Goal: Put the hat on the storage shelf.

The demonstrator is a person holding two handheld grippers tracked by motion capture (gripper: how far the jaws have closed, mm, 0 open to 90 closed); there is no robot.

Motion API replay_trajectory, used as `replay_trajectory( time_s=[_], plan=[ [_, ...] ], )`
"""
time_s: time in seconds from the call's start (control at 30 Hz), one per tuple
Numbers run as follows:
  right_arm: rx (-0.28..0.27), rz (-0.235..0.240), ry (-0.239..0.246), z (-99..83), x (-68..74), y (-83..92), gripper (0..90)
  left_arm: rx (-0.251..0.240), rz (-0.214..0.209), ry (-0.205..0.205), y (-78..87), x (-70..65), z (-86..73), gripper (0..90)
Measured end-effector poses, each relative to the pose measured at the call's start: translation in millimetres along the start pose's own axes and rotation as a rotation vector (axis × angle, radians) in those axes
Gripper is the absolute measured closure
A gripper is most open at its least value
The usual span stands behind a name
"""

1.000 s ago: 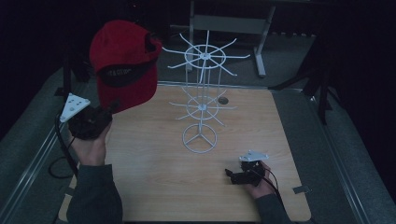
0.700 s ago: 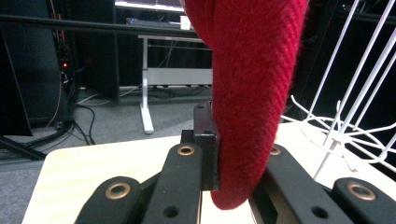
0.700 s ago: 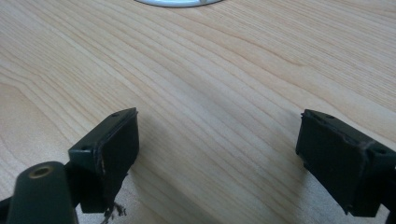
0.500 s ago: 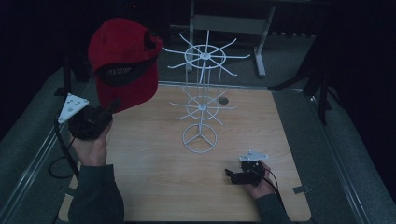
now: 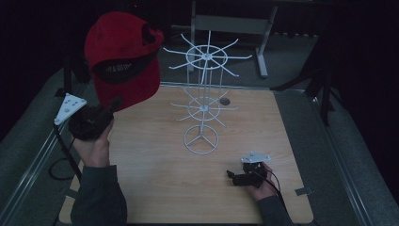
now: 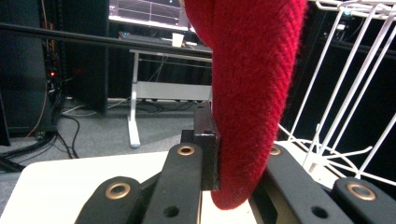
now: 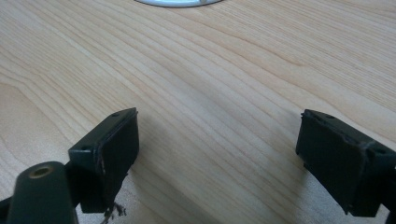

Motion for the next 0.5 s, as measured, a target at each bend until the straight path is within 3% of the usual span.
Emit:
replay_trajectory(
  time_s=[0.5],
  plan=[
    [0.001, 0.0, 0.001, -0.1, -0.1, 0.1, 13.1, -0.02, -0.046, 0.002, 4.5, -6.4, 2.6, 86.0]
  ],
)
Point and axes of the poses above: each handheld gripper's, and its own axes: y roughly backward along the jaws, z roughly out of its top, x roughly to its left, the point moved 7 cm from there along -y, roughly forward along the jaws, and after that the axes turned 1 degree about z, right-handed, at the moved point
